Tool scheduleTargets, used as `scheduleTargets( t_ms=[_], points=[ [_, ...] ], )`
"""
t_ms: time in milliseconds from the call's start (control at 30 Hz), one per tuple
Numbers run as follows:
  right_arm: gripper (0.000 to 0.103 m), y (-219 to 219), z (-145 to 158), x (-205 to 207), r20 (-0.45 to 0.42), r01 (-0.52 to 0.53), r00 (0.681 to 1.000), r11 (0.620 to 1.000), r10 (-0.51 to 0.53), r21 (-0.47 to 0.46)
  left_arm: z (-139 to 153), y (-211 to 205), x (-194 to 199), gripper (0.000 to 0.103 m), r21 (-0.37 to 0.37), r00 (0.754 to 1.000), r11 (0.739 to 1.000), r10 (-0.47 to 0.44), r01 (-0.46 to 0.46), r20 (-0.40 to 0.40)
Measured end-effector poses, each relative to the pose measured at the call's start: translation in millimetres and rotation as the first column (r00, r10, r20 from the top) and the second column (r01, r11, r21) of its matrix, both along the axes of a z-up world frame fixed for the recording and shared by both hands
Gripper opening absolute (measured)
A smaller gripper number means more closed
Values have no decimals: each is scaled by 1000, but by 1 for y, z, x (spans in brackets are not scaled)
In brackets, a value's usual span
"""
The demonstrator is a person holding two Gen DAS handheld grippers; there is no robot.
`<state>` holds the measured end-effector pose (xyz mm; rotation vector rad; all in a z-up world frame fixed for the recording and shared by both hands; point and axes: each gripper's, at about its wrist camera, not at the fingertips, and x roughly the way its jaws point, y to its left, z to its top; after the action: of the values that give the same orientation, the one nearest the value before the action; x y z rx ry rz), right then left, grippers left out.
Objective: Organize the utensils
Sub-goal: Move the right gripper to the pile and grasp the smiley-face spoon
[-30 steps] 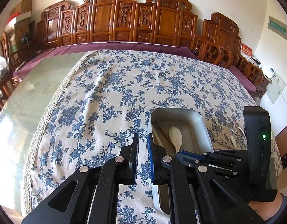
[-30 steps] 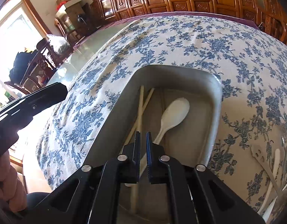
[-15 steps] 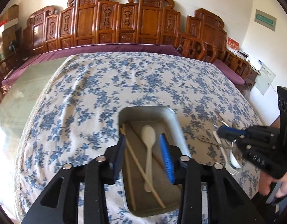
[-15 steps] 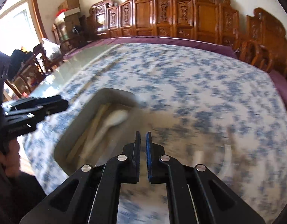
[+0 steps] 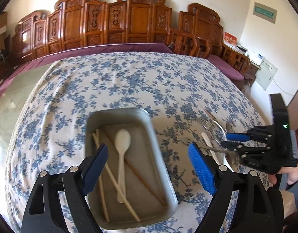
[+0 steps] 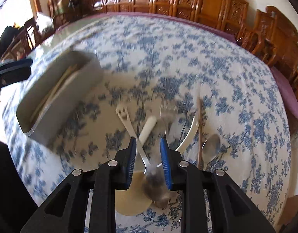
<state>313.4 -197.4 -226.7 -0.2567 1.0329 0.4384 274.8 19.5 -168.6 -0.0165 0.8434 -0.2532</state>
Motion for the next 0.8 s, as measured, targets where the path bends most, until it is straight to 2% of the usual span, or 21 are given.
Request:
scheduleTargets(
  t_ms=[167, 333, 500, 633, 700, 800],
  points=[
    [28, 5, -14, 2, -48, -49, 998, 998, 48, -27, -5, -23, -2, 81, 38, 999, 998, -49, 49, 1],
    [26, 7, -21, 9, -89, -89, 992, 995, 85, -42, -9, -36, -4, 81, 43, 997, 996, -74, 74, -9],
    [24, 5, -21, 14, -134, -105, 986, 994, 99, -35, -10, -40, -4, 81, 52, 996, 995, -85, 86, -13],
    [23, 7, -24, 13, -175, -148, 975, 987, 134, -70, -11, -40, -4, 81, 51, 996, 995, -86, 86, -17],
    [20, 12, -28, 11, -173, -171, 973, 979, 150, -112, -11, -42, -4, 81, 52, 996, 995, -89, 89, -17],
    [19, 15, -27, 10, -173, -168, 974, 979, 147, -113, -11, -45, -5, 81, 55, 995, 994, -95, 95, -16]
  ],
)
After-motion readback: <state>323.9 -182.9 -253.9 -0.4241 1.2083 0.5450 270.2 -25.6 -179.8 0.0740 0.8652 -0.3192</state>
